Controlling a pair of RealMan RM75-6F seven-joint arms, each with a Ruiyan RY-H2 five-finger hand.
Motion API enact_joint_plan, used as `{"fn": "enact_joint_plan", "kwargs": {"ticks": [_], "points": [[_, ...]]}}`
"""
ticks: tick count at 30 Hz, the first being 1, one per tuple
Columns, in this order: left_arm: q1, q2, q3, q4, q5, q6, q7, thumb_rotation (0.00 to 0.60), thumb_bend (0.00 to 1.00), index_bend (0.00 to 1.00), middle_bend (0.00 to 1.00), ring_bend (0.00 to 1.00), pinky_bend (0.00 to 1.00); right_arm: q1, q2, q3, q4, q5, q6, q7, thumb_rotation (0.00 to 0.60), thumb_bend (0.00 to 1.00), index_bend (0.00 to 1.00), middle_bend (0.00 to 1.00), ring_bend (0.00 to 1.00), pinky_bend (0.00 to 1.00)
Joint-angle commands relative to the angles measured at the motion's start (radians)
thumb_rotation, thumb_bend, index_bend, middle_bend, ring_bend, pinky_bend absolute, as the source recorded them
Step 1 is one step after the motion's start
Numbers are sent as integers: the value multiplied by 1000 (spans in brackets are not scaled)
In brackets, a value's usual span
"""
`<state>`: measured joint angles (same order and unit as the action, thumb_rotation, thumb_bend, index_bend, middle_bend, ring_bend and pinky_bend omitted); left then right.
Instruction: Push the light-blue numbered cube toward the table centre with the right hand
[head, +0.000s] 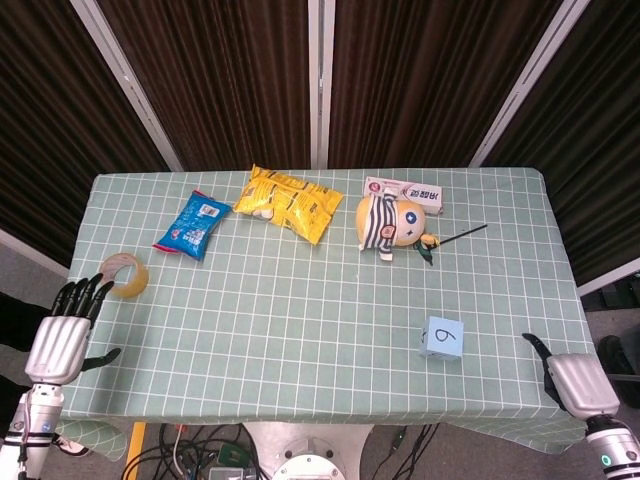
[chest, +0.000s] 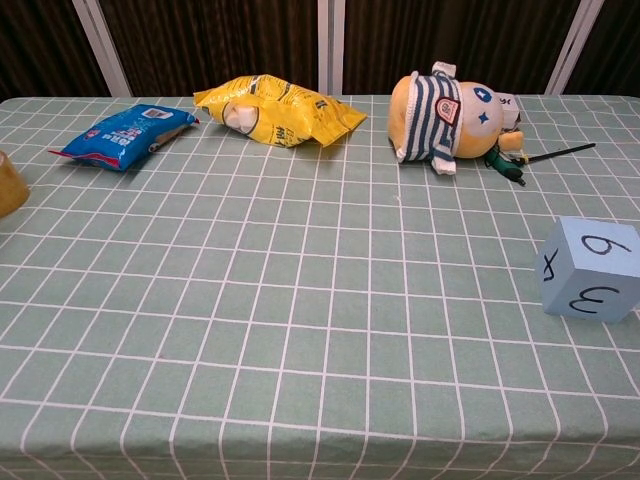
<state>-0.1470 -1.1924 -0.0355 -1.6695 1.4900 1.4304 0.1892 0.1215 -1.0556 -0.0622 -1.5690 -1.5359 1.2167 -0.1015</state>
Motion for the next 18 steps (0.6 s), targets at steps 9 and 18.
{"fn": "enact_joint_plan", "kwargs": {"ticks": [9, 18], "points": [[13, 16, 2, 2, -9, 14, -9, 600, 0, 71, 0, 0, 58, 118, 1, -16, -130, 12, -179, -140, 600, 1000, 213, 879, 778, 681], [13, 15, 3, 12, -10, 11, -22, 600, 0, 71, 0, 0, 58, 158, -12, -18, -187, 23, -223, -228, 600, 1000, 217, 880, 778, 681]]}}
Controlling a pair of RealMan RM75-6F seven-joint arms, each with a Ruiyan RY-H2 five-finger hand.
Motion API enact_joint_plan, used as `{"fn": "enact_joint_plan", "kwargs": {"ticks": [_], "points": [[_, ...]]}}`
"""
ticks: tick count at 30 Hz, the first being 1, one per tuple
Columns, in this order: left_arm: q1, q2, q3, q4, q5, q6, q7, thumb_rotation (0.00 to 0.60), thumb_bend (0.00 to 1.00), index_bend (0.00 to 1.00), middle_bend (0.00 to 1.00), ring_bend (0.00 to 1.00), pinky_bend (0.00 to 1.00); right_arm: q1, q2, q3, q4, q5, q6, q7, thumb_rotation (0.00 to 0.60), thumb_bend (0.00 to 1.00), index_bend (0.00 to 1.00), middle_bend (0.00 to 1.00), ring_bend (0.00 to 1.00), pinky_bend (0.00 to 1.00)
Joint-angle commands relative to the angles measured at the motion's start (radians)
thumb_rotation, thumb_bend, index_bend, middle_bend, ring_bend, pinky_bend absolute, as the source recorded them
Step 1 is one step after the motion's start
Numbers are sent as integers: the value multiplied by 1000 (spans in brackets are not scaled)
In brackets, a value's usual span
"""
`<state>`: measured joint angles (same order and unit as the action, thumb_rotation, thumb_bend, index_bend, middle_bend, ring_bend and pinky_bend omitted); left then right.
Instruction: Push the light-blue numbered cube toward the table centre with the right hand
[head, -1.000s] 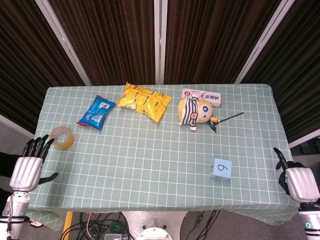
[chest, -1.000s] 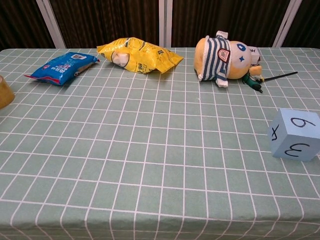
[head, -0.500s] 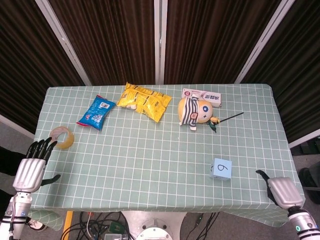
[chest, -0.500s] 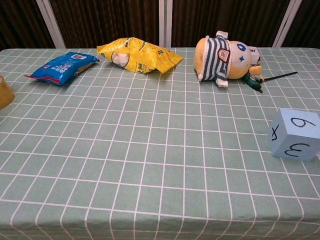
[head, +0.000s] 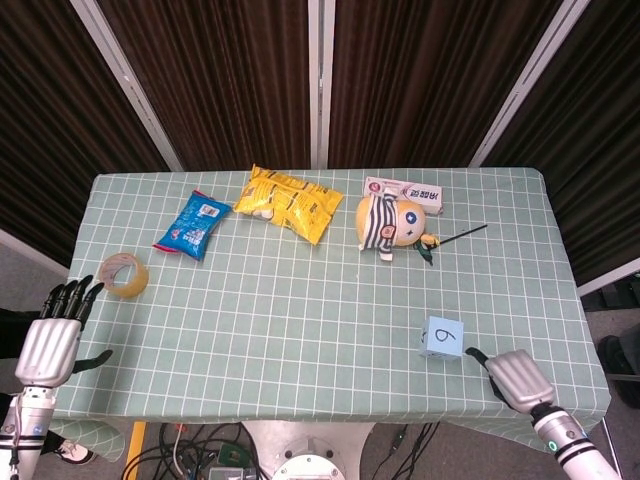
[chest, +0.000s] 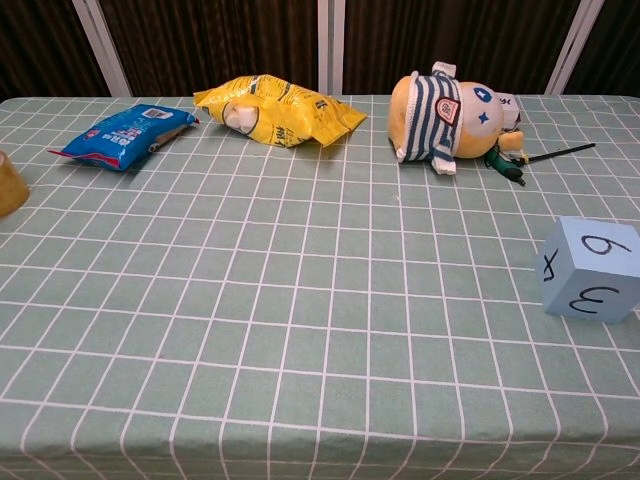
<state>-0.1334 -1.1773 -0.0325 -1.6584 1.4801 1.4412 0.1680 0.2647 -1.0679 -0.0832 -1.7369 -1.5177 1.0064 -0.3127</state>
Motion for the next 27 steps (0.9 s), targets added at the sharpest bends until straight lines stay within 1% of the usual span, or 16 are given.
{"fn": "enact_joint_plan", "kwargs": {"ticks": [1, 4, 8, 14, 23, 27], "points": [[0, 0, -1, 1, 0, 0, -1, 600, 0, 71, 0, 0, 58, 19, 1, 3, -26, 6, -18, -24, 600, 1000, 218, 880, 778, 681], [0, 0, -1, 4, -2, -1, -4, 600, 0, 71, 0, 0, 58, 30, -3, 3, -43, 8, -25, -45, 600, 1000, 207, 880, 778, 681], [0, 0, -1, 8, -4, -4, -9, 600, 0, 71, 0, 0, 58, 47, -10, 5, -59, 14, -38, -80, 600, 1000, 156, 880, 778, 681], [2, 1, -2, 13, -5, -1, -16, 600, 0, 71, 0, 0, 58, 87, -24, 20, -100, 44, -77, -159, 600, 1000, 148, 881, 778, 681], [8, 11, -3, 21, -8, 7, -36, 600, 0, 71, 0, 0, 58, 162, -42, 44, -180, 136, -138, -322, 600, 1000, 144, 884, 786, 681], [11, 12, -3, 29, -9, 7, -49, 600, 0, 71, 0, 0, 58, 200, -49, 64, -206, 212, -149, -411, 600, 1000, 144, 886, 786, 681]]}}
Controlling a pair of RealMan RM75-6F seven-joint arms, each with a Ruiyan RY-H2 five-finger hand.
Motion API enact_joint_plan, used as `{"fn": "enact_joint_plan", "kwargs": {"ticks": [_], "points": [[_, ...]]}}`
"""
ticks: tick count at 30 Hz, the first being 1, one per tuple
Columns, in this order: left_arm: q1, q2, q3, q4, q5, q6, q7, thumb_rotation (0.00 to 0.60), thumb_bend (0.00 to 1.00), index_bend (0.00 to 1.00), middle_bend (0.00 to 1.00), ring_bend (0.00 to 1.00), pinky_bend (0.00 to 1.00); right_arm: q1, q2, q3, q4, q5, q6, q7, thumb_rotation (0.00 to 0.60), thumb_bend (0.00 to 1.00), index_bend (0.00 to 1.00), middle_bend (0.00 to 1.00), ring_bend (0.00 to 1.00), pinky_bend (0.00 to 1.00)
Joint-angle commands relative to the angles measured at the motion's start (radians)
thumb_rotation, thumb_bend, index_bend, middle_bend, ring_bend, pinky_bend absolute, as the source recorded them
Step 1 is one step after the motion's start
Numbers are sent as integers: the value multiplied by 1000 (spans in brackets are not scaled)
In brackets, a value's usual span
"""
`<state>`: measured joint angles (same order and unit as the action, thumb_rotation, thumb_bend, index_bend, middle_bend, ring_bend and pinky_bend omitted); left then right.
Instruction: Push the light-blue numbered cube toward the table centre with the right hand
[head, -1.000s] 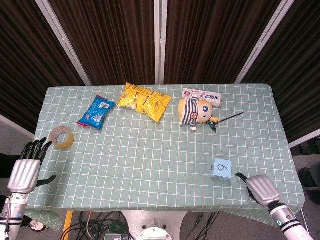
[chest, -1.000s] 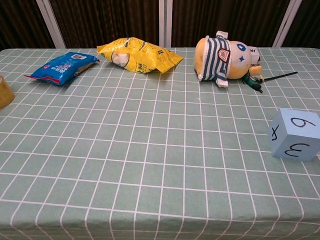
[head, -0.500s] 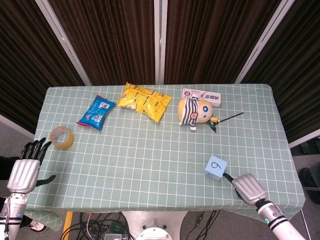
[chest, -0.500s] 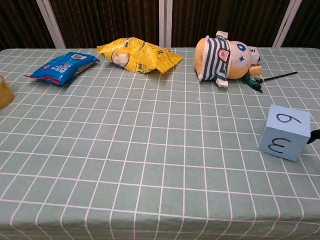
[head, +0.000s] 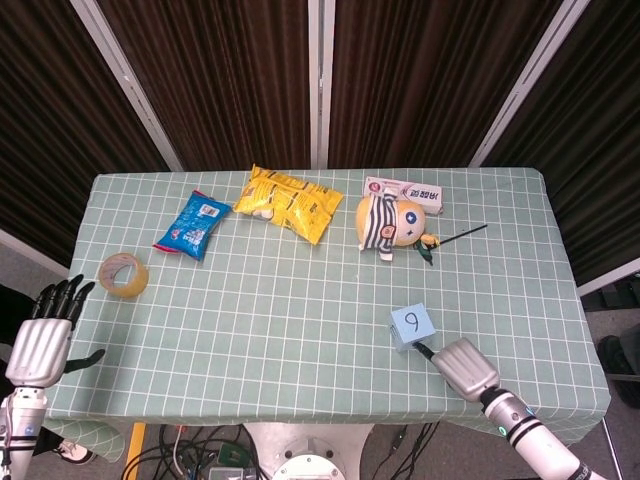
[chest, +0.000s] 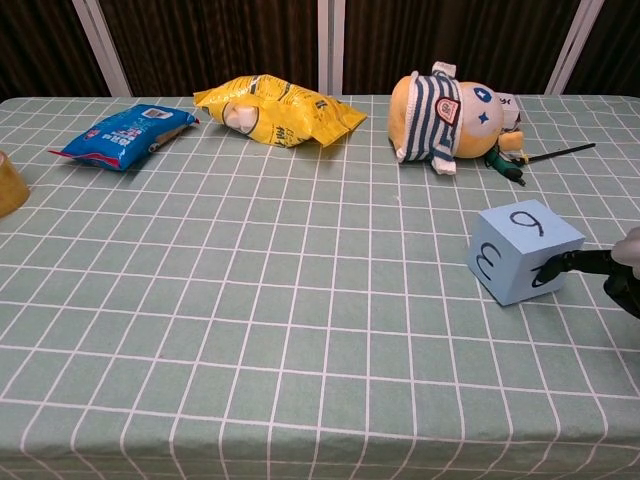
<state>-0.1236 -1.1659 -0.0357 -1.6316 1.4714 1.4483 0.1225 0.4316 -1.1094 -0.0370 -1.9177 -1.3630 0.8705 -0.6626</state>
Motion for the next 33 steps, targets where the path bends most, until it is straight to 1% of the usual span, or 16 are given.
{"fn": "enact_joint_plan", "kwargs": {"ticks": [1, 9, 16, 23, 28, 33], "points": [[2, 1, 1, 4, -1, 0, -6, 600, 0, 71, 0, 0, 58, 42, -8, 22, -31, 74, -14, -78, 600, 1000, 144, 887, 786, 681], [4, 5, 0, 12, -2, 1, -18, 600, 0, 71, 0, 0, 58, 138, 2, 43, -90, 220, -38, -196, 600, 1000, 143, 895, 787, 681], [4, 10, -3, 12, -2, 1, -22, 600, 0, 71, 0, 0, 58, 227, -10, 40, -108, 358, -44, -271, 600, 1000, 143, 898, 787, 681], [5, 14, -3, 14, -4, 0, -28, 600, 0, 71, 0, 0, 58, 318, -30, 34, -125, 468, -28, -332, 600, 1000, 135, 902, 787, 681], [8, 15, -2, 19, -5, 2, -35, 600, 0, 71, 0, 0, 58, 392, -40, 26, -140, 563, -2, -383, 600, 1000, 92, 903, 787, 681], [14, 23, -4, 23, -9, 9, -44, 600, 0, 71, 0, 0, 58, 459, -40, 19, -164, 644, 26, -414, 600, 1000, 89, 906, 791, 681]]}}
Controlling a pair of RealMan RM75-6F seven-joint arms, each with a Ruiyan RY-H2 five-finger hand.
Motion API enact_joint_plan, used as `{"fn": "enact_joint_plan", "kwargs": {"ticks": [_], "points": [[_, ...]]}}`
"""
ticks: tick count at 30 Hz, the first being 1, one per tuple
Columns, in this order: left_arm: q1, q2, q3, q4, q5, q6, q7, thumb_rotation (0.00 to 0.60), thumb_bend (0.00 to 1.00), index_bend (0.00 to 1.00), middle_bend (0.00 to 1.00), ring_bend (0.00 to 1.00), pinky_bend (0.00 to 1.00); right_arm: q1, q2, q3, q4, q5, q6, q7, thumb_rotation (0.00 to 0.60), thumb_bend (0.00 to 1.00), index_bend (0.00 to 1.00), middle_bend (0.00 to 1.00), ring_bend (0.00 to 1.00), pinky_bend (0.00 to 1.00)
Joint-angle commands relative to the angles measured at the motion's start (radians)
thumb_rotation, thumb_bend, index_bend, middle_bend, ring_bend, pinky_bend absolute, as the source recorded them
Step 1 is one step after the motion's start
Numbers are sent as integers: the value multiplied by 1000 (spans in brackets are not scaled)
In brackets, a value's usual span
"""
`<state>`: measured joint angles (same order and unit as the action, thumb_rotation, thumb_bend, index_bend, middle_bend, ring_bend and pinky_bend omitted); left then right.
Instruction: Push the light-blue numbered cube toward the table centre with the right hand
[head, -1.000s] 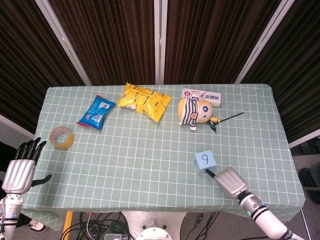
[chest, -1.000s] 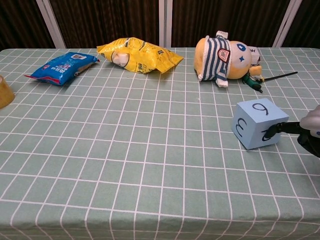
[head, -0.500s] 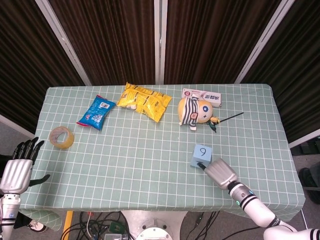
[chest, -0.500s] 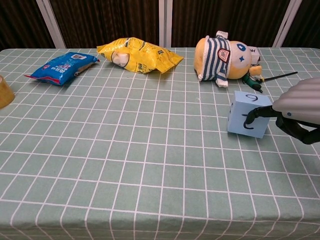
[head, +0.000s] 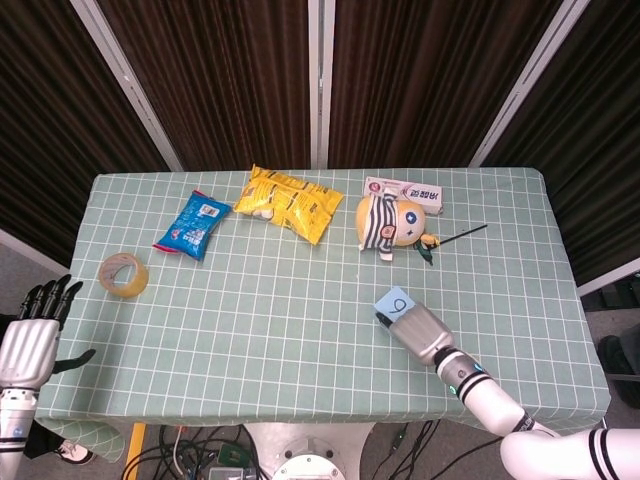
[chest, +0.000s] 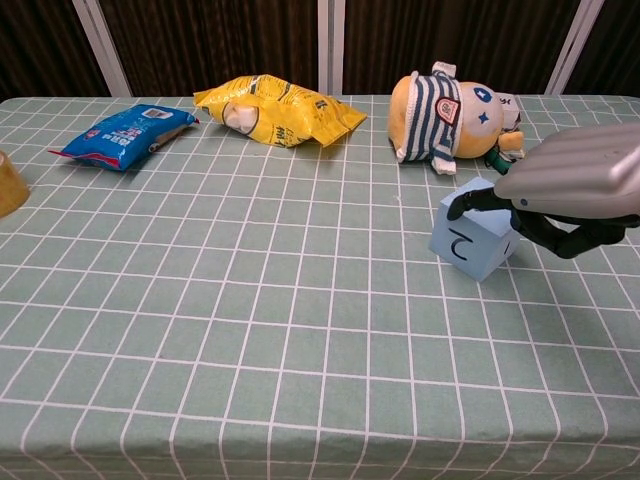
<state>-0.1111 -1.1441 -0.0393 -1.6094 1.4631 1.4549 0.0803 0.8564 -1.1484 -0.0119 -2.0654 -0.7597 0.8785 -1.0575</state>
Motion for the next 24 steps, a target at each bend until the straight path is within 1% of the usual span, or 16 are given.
{"fn": "enact_joint_plan", "kwargs": {"ticks": [1, 12, 18, 24], "points": [[2, 3, -1, 1, -1, 3, -5, 600, 0, 71, 0, 0, 58, 45, 0, -7, -20, 53, 21, -22, 600, 1000, 89, 907, 794, 681], [3, 5, -1, 3, 0, 0, -12, 600, 0, 71, 0, 0, 59, 174, -9, -36, -4, 208, 32, -40, 600, 1000, 86, 908, 796, 681], [3, 5, 0, 4, -3, -4, -9, 600, 0, 71, 0, 0, 58, 212, -4, -53, 3, 238, 44, -20, 600, 1000, 83, 908, 796, 681], [1, 3, 0, 5, -1, -8, -9, 600, 0, 71, 0, 0, 58, 225, -3, -78, 26, 255, 50, 15, 600, 1000, 81, 908, 796, 681]]}}
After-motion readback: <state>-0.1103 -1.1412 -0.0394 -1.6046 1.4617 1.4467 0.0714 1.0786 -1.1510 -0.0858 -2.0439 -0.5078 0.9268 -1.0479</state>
